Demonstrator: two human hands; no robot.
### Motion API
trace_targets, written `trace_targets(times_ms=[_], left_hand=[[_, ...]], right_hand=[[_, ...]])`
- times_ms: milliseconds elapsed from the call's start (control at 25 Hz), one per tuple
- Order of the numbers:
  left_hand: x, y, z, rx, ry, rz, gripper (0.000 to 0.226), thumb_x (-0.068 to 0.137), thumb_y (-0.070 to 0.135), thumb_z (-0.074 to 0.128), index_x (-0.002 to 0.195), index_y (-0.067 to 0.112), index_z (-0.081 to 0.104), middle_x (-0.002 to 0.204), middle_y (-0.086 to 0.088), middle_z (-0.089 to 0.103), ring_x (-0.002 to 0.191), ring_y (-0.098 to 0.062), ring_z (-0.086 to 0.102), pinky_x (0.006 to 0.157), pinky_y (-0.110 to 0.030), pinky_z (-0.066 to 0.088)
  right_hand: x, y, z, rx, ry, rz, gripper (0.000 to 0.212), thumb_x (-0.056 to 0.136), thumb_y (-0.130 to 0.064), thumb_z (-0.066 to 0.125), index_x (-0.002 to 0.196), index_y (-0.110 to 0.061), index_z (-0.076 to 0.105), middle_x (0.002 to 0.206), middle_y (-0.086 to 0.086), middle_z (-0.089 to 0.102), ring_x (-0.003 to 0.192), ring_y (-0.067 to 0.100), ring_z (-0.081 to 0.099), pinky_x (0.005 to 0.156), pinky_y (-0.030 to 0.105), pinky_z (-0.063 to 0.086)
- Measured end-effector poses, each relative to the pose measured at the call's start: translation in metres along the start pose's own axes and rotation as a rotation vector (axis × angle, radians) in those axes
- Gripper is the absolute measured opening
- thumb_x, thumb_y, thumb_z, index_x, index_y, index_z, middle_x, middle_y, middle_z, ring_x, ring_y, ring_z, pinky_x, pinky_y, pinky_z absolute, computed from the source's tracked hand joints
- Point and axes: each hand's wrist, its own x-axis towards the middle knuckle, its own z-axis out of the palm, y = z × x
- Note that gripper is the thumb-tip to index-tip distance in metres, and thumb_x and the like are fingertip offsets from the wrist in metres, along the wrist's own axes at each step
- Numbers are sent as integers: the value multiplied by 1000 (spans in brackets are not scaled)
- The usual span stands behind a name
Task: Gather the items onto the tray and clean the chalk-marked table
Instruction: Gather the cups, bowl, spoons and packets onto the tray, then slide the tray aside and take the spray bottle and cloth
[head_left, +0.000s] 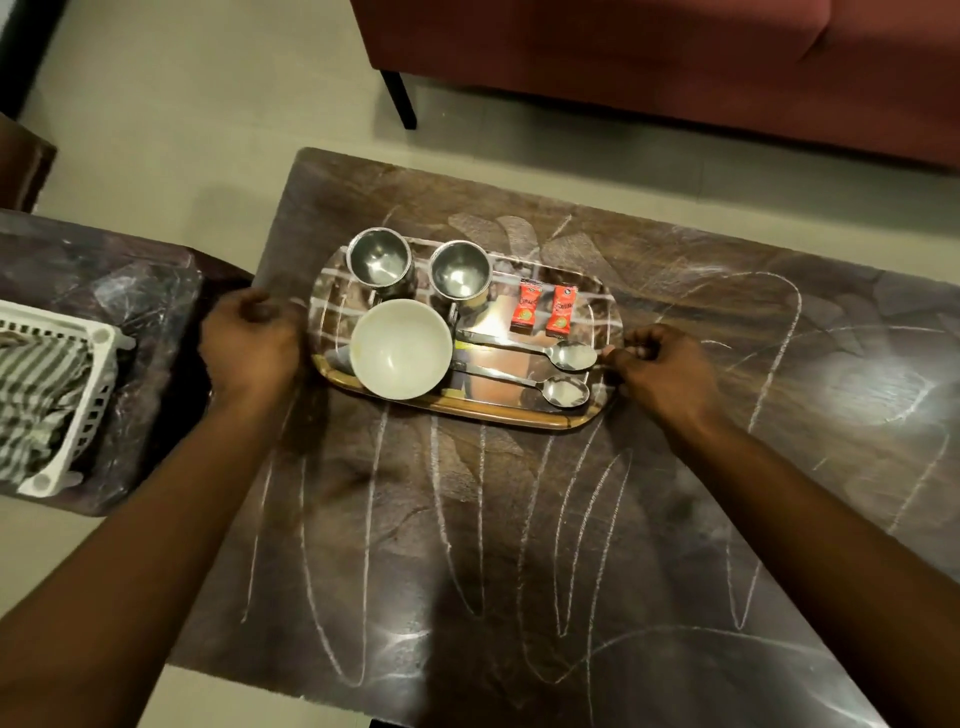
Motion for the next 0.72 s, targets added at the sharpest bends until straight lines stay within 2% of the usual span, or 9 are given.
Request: trace_targets(times_ms=[120,240,360,480,560,640,720], left_hand=[[14,1,7,112,-222,34,33,93,23,74,126,17,78,113,-6,80,99,-24,77,97,-47,64],[22,3,11,136,-288,100,28,94,16,76,122,12,80,108,-9,82,96,-24,79,97,-48,65],[35,-6,8,123,-310,94,28,88,17,83,116,13,84,99,-7,84,89,-24,81,94,-50,66],[39,-19,0,32,-328,21,22,86,12,86,108,14,85,96,-11,84,89,-30,83,91,-54,67],[33,-26,-12,-72,-317,-12,18,88,6,83,105,11,83,97,-15,84,88,-35,83,89,-55,67],[22,-34,-27,-177,-297,-58,19,91,1,80,110,2,80,99,-20,82,90,-39,82,87,-51,68],[8,-41,-45,-277,-265,-125,21,91,-4,78,112,-5,77,101,-23,81,88,-37,82,77,-42,70]], right_hand=[[4,1,3,115,1,59,13,97,-9,75,107,-17,73,99,8,79,85,20,76,75,34,63],[6,-1,7,188,2,75,16,94,-2,76,108,-10,73,97,11,78,82,21,75,71,30,61],[8,-7,7,164,16,61,15,95,0,75,102,-13,73,89,6,76,72,15,71,59,20,57],[11,-25,6,119,-1,46,23,95,-1,75,91,-22,68,90,4,75,73,13,72,63,24,61],[19,-41,8,88,-31,26,24,96,2,73,90,-21,68,92,6,76,76,16,74,64,25,64],[31,-61,12,28,-66,-15,16,95,4,72,97,-12,73,95,11,78,78,22,77,64,28,66],[43,-84,22,-43,-96,-66,16,94,5,72,99,-10,76,97,13,79,77,21,79,65,28,64]])
